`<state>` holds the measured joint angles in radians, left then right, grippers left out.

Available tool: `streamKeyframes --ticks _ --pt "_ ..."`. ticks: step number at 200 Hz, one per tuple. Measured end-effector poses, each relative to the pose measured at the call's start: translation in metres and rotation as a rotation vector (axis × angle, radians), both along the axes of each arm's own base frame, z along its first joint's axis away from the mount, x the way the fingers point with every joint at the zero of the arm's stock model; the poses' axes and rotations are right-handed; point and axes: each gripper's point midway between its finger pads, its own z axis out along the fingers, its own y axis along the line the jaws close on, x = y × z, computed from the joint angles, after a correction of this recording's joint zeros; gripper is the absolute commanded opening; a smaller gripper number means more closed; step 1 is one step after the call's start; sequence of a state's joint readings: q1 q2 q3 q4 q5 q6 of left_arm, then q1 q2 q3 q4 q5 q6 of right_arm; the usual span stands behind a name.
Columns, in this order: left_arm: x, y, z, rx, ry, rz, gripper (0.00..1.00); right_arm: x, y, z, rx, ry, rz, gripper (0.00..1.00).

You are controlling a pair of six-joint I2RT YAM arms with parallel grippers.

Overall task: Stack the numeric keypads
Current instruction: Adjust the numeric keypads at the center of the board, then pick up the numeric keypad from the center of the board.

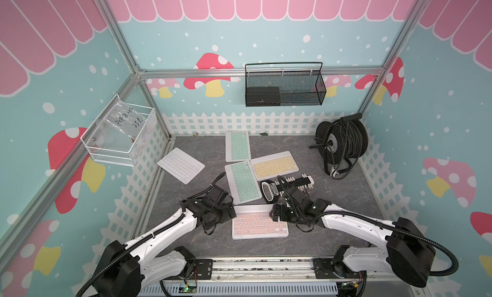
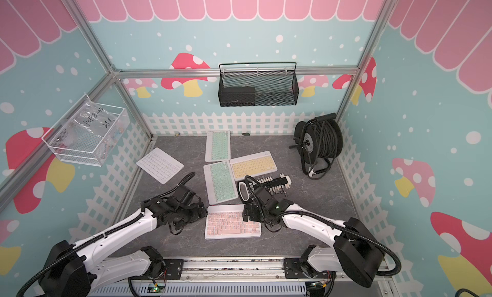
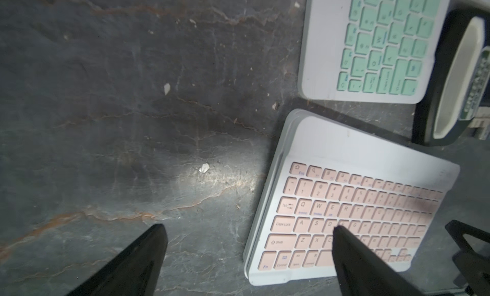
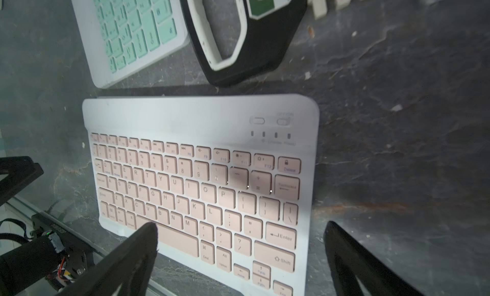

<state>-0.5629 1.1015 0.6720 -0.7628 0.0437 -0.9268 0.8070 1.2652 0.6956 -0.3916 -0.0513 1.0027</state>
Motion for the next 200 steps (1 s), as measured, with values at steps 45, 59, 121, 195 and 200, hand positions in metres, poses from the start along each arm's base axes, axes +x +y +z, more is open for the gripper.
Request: streamKeyframes --ticks 45,59,121,195,200 --pt "0.033 0.033 0.032 -0.020 -0.084 0.112 1.00 0.036 -0.004 0.045 -0.058 -0.168 -0.054 1.00" --pt "0.045 0.046 0.040 -0.017 -0.100 0.150 1.00 0.049 -0.003 0.060 -0.069 -0.218 -0.065 1.00" --pt "0.104 0.079 0.071 0.024 -0.167 0.224 1.00 0.124 0.016 0.096 -0.125 -0.346 -0.089 0.99" --pt "0.130 0.131 0.086 0.045 -0.254 0.366 1.00 0.223 0.084 0.098 -0.066 -0.378 -0.026 0.99" --pt "0.131 0.135 0.087 0.043 -0.262 0.377 1.00 0.229 0.089 0.096 -0.062 -0.377 -0.019 1.00"
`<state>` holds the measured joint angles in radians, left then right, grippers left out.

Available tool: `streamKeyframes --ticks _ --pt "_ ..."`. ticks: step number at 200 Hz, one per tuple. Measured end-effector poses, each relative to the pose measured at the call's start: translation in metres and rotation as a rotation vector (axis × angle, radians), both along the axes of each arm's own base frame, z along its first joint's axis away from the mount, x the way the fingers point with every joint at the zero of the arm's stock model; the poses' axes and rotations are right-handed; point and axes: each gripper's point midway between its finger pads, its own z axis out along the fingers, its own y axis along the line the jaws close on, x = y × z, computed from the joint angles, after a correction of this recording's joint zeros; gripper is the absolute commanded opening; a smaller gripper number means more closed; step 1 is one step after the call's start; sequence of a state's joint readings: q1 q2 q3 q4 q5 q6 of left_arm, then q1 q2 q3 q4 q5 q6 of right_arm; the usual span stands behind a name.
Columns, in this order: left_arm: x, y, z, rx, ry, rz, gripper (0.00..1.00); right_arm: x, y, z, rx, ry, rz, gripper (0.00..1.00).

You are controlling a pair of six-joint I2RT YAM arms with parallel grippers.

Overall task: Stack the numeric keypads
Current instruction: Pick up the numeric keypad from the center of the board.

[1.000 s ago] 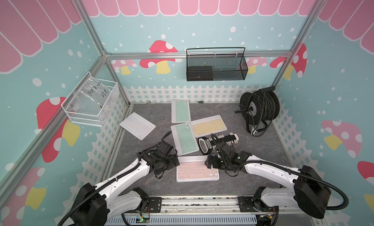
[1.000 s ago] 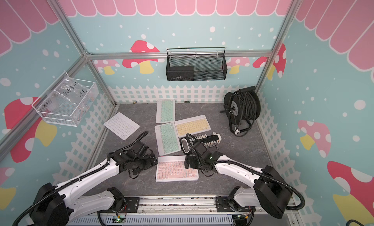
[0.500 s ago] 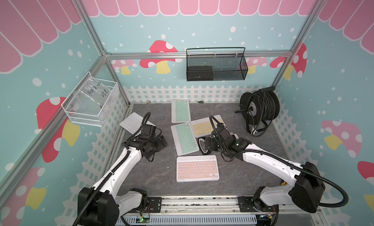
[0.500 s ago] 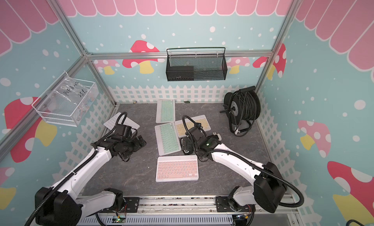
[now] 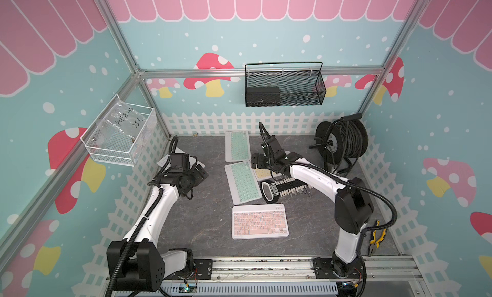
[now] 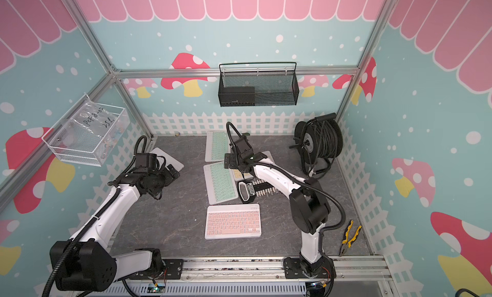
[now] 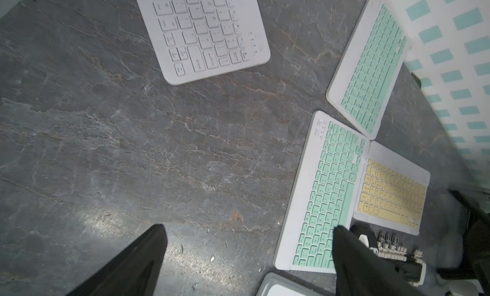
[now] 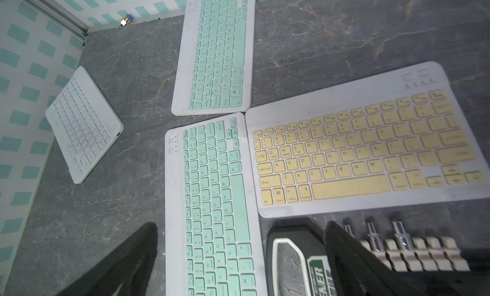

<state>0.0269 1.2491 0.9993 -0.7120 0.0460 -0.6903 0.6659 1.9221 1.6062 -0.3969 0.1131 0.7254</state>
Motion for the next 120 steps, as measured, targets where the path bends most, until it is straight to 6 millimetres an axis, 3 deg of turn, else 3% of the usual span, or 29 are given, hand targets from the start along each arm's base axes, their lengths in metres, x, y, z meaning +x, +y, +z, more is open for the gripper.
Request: streamKeyframes --ticks 43,82,120 --pt "0.011 0.027 0.005 -0.004 -0.049 0.063 1.00 0.032 0.031 -0.014 0.010 0.019 0.022 1.00" --pt "0.021 0.038 -0.010 -0.020 -0.030 0.087 1.00 0.056 0.041 0.001 0.058 -0.003 0.014 0.99" --pt "0.028 0.040 -0.022 -0.025 -0.011 0.094 1.00 0.070 0.036 0.018 0.074 -0.035 0.001 0.99"
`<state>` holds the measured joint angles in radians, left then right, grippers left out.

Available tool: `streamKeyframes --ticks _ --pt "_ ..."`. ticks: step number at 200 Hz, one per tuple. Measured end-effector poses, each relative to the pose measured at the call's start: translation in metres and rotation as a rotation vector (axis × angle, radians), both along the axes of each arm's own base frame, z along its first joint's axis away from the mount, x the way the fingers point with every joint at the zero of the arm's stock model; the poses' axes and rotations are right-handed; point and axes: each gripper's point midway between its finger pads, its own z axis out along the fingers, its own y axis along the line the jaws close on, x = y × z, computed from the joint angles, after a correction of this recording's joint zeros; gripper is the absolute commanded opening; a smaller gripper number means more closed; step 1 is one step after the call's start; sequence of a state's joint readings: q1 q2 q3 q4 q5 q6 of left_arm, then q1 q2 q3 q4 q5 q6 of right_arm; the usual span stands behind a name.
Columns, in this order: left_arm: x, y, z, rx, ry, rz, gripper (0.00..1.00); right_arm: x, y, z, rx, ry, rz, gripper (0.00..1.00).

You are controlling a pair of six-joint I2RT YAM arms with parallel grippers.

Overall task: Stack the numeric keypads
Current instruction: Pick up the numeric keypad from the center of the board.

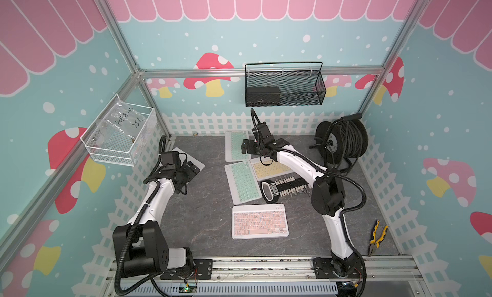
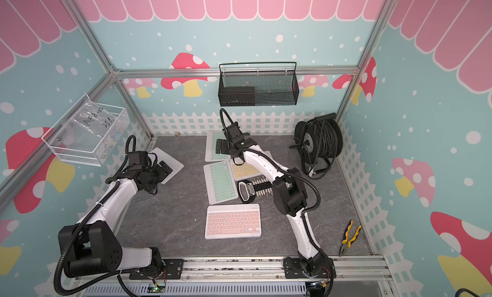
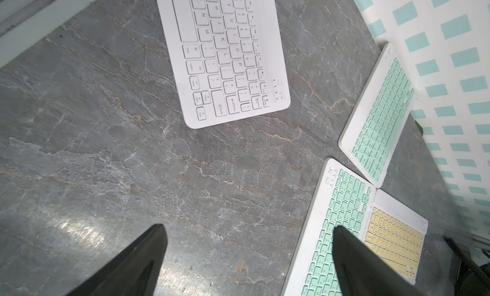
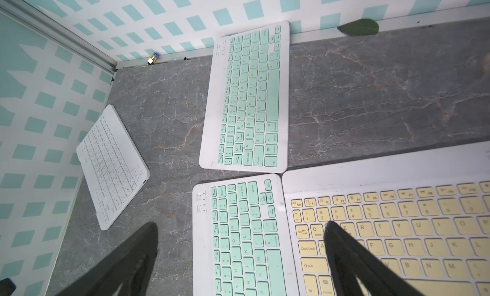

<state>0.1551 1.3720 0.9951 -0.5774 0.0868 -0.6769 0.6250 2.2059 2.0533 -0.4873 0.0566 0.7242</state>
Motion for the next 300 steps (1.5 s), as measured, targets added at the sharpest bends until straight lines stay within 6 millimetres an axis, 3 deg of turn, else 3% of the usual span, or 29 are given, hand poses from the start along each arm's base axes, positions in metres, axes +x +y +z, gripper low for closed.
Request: streamKeyframes --ticks 53,97,132,168,270,300 --pt "0.013 0.011 -0.012 0.017 0.034 0.049 1.00 0.031 -0.013 0.019 -0.003 -0.067 -0.001 1.00" --pt "0.031 0.021 -0.023 0.017 0.060 0.107 1.00 0.054 -0.029 0.002 -0.008 -0.057 0.001 1.00" --pt "0.030 0.028 -0.033 0.033 0.086 0.153 1.00 0.060 -0.036 -0.016 -0.022 -0.030 0.010 0.99" --pt "0.034 0.033 -0.031 0.054 0.082 0.169 1.00 0.067 -0.043 -0.017 -0.008 -0.026 0.006 0.99" --pt "0.077 0.046 -0.033 0.087 0.078 0.161 1.00 0.077 -0.061 -0.017 -0.020 -0.030 -0.036 0.99" --pt "0.086 0.053 -0.042 0.097 0.095 0.154 1.00 0.077 -0.065 -0.021 -0.032 -0.023 -0.056 1.00"
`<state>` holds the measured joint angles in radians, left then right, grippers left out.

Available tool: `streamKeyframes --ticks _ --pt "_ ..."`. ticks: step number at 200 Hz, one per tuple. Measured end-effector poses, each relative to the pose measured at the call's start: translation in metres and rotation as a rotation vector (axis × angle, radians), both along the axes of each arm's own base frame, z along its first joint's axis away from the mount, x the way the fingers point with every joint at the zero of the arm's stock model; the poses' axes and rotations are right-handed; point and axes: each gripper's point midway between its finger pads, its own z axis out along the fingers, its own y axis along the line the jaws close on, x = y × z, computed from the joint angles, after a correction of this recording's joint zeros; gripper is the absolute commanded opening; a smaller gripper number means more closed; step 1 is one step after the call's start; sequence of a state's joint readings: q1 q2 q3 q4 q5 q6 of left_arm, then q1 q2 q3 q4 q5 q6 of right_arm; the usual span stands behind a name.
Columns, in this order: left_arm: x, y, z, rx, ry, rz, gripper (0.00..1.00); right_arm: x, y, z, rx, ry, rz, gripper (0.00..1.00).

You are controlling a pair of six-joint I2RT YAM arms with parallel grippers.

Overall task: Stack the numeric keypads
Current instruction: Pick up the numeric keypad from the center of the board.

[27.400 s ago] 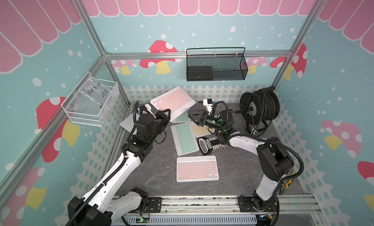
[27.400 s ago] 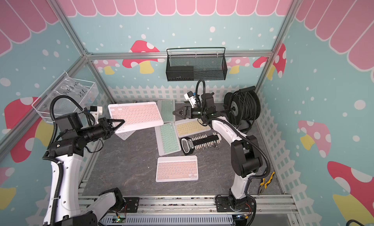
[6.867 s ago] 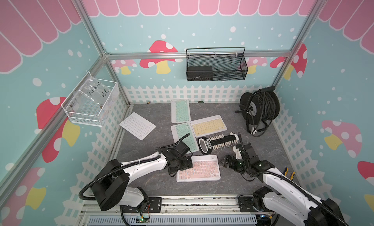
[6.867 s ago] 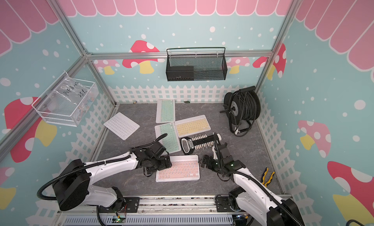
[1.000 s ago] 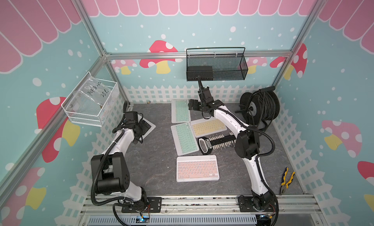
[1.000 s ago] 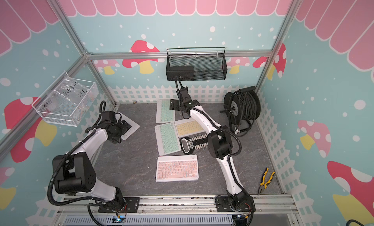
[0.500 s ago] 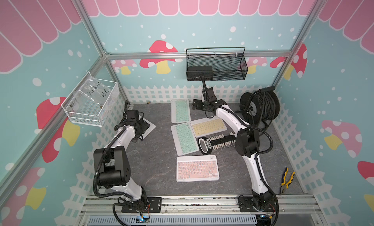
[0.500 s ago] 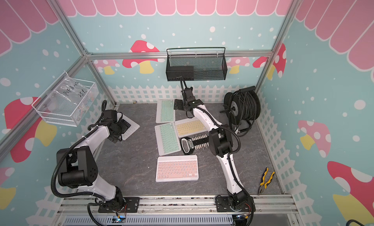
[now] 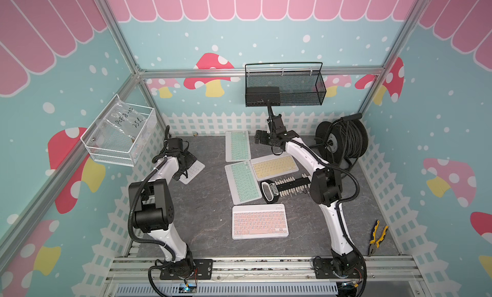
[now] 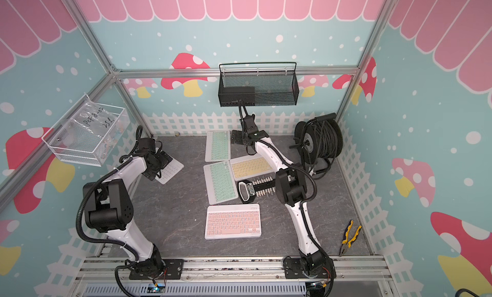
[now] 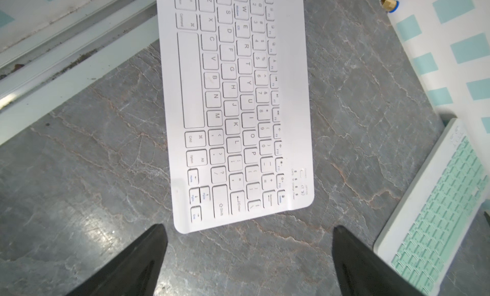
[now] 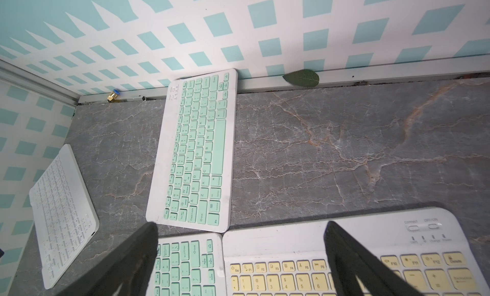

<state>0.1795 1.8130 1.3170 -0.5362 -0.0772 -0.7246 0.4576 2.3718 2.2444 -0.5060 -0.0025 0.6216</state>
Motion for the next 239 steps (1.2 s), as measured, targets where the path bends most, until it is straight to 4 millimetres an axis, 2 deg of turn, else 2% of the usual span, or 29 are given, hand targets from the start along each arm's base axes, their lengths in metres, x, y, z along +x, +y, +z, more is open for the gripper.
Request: streamKeyframes --ticks 29,78,119,145,180,198,239 --pt "-0.001 0.007 -0.013 -0.001 0.029 -0.008 1.00 -0.001 -0.007 -0.011 -0.015 0.025 -0.020 1.00" --pt "0.004 0.033 -0.012 -0.028 -0.039 -0.002 1.00 -0.001 -0.013 -0.017 -0.021 0.038 -0.049 1.00" --pt "0.011 0.045 -0.012 -0.057 -0.089 -0.007 1.00 -0.014 -0.022 -0.044 -0.061 0.097 -0.066 1.00" --pt "0.010 0.053 -0.017 -0.063 -0.089 -0.006 1.00 -0.017 -0.025 -0.051 -0.071 0.111 -0.073 0.99" --pt "0.002 0.100 -0.025 -0.050 -0.081 0.062 1.00 -0.016 -0.028 -0.050 -0.072 0.109 -0.079 1.00" --pt "0.008 0.101 -0.038 -0.080 -0.064 0.040 1.00 -0.015 -0.026 -0.048 -0.066 0.100 -0.064 1.00" --pt "0.022 0.138 -0.039 -0.091 -0.106 0.049 1.00 -0.014 0.004 -0.032 0.034 0.054 0.102 0.99"
